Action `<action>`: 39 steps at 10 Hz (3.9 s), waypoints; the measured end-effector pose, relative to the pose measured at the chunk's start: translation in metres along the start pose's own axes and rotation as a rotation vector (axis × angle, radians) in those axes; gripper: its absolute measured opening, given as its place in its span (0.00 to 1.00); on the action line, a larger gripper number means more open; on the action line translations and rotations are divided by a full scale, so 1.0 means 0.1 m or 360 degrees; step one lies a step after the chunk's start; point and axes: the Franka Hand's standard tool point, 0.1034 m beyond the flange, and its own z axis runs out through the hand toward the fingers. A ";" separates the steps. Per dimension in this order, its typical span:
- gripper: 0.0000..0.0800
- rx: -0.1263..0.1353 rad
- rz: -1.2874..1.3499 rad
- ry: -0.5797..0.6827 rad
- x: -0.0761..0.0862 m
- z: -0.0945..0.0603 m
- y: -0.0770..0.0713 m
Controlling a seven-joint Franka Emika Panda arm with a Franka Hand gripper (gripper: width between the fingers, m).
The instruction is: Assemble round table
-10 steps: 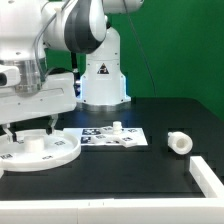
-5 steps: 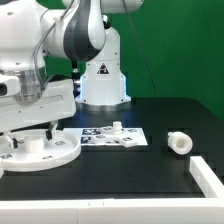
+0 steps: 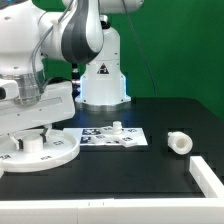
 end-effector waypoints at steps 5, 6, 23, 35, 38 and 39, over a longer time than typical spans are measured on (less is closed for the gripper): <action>0.50 0.0010 0.0161 0.0005 0.33 -0.09 -0.19; 0.50 0.0001 0.0192 0.0017 0.49 -0.14 -0.24; 0.51 -0.0004 0.0487 0.0085 1.97 -0.10 -1.07; 0.51 -0.0041 0.0538 0.0138 2.38 -0.09 -1.18; 0.60 -0.0040 0.0538 0.0137 2.38 -0.08 -1.18; 0.77 -0.0015 0.0547 0.0085 2.32 -0.10 -1.20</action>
Offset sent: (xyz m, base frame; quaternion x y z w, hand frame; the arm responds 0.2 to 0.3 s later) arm 0.0156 0.0249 0.0141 0.0047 -0.0376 0.0840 0.9957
